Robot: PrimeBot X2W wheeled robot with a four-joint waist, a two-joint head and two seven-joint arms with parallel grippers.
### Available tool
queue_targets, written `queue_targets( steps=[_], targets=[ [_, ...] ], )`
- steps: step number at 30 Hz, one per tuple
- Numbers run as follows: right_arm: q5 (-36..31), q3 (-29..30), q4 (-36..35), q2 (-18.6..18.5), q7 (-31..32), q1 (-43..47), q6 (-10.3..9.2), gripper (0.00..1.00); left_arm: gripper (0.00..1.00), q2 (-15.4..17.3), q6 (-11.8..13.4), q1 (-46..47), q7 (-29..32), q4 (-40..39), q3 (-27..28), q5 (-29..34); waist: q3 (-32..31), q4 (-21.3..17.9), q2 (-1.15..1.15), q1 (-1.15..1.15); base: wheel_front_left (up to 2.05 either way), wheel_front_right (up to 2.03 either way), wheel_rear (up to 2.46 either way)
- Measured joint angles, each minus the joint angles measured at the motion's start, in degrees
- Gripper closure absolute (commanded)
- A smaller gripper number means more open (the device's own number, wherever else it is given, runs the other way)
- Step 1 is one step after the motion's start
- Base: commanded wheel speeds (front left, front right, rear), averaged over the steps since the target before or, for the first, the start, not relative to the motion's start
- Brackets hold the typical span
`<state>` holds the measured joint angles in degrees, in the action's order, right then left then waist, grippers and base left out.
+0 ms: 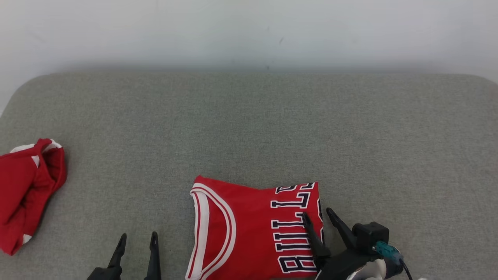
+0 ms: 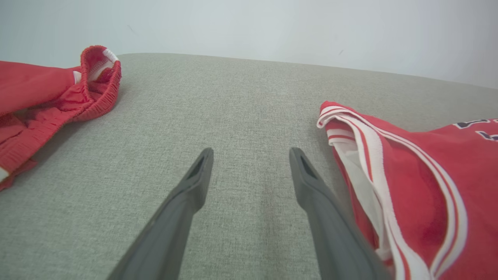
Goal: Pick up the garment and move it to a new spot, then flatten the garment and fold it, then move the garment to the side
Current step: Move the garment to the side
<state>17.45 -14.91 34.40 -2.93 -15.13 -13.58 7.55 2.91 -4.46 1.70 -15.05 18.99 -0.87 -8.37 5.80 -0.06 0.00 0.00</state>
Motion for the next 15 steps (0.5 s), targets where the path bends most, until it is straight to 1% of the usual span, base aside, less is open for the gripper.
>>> queue_targets(
  steps=[3, 8, 9, 10, 15],
  targets=[
    [1.29, -0.74, 3.35, -0.01, 0.46, -1.79, 0.00, 0.00, 0.00, -0.01, -0.47, 0.42, 0.00, -0.18, -0.47, 0.08, 1.22, 1.00, 0.00, 0.00, 0.00, 0.00, 0.00],
    [3.64, -2.75, 6.94, -0.02, 0.55, -3.60, 0.00, 0.00, 0.00, -0.01, -0.92, 1.09, 0.00, -0.67, -1.01, 0.05, 2.92, 2.21, 0.00, 0.00, 0.00, 0.00, 0.00],
    [4.35, -3.30, 7.37, -0.05, 0.52, -3.92, 0.00, 0.28, 0.00, -0.01, -1.02, 1.17, 0.00, -0.78, -1.15, 0.04, 3.17, 2.37, 0.00, 0.00, 0.00, 0.00, 0.00],
    [4.88, -3.90, 7.65, -0.09, 0.48, -4.07, 0.00, 1.00, 0.00, 0.00, -1.07, 1.30, 0.00, -0.90, -1.31, -0.01, 3.37, 2.49, 0.00, 0.00, 0.00, 0.00, 0.00],
    [5.87, -5.55, 9.27, 0.03, 0.30, -5.19, 0.01, 1.00, 0.00, 0.00, -1.12, 1.80, 0.00, -1.07, -1.82, -0.27, 3.48, 1.85, 0.00, 0.00, 0.00, 0.00, 0.00]
  ],
)
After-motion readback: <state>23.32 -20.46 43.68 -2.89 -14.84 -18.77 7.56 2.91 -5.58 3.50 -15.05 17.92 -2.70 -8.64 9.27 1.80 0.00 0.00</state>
